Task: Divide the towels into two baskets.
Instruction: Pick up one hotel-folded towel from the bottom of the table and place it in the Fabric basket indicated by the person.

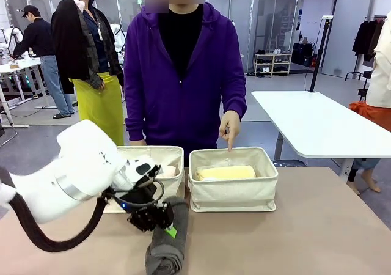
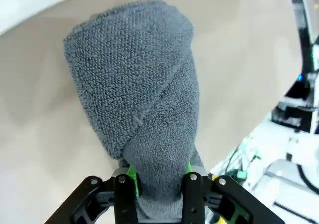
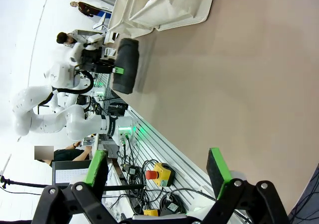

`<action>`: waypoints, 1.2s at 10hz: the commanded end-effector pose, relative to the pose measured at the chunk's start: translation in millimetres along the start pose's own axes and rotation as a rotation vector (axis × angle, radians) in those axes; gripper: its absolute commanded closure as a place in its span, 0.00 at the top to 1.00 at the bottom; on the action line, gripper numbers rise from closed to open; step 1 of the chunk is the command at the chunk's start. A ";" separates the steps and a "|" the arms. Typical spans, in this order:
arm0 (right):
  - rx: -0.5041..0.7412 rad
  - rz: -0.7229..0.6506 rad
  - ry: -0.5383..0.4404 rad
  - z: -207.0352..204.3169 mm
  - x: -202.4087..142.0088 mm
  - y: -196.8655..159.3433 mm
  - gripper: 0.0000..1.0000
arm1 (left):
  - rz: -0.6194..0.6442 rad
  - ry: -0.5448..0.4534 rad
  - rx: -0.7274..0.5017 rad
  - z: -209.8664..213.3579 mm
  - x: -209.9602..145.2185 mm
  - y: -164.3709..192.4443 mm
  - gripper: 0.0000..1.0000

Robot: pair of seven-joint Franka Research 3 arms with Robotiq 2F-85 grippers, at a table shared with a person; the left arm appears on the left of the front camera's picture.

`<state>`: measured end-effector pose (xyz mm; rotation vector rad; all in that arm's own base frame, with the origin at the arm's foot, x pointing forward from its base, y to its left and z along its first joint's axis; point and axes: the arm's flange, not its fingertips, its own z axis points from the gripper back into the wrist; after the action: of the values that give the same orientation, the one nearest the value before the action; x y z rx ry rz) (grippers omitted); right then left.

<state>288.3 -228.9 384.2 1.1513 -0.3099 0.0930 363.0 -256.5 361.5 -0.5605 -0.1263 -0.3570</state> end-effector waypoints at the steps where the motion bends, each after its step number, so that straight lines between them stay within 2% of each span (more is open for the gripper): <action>1: 0.007 0.007 -0.002 2.4 0.2 3.2 1.00 | -0.228 0.012 -0.043 57.1 -4.2 -43.5 0.15; 2: 0.007 0.007 -0.002 2.4 0.2 3.2 1.00 | -0.447 0.058 0.018 74.2 1.0 -59.5 0.15; 3: 0.007 0.007 -0.002 2.4 0.2 3.2 1.00 | -0.555 0.069 0.050 82.0 4.3 -68.3 0.15; 5: 0.007 0.007 -0.002 2.4 0.2 3.2 1.00 | -0.575 0.053 -0.007 83.7 -0.4 -74.7 0.15; 6: 0.007 0.007 -0.002 2.4 0.2 3.2 1.00 | -0.514 0.077 0.079 84.5 -3.1 -81.0 0.15; 9: 0.007 0.007 -0.002 2.4 0.2 3.2 1.00 | -0.514 0.077 0.079 84.5 -3.1 -81.0 0.15; 10: 0.007 0.007 -0.002 2.4 0.2 3.2 1.00 | -0.539 0.084 0.062 83.9 -2.2 -79.5 0.31; 11: 0.007 0.007 -0.002 2.4 0.2 3.2 1.00 | -0.887 0.060 0.142 89.9 1.3 -114.9 0.31; 12: 0.007 0.007 -0.002 2.4 0.2 3.2 1.00 | -1.026 0.091 0.197 80.7 33.0 -128.6 0.31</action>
<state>288.4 -228.8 384.2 1.1513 -0.3094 0.0932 323.6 -301.0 488.8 -0.3214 -0.2614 -1.1540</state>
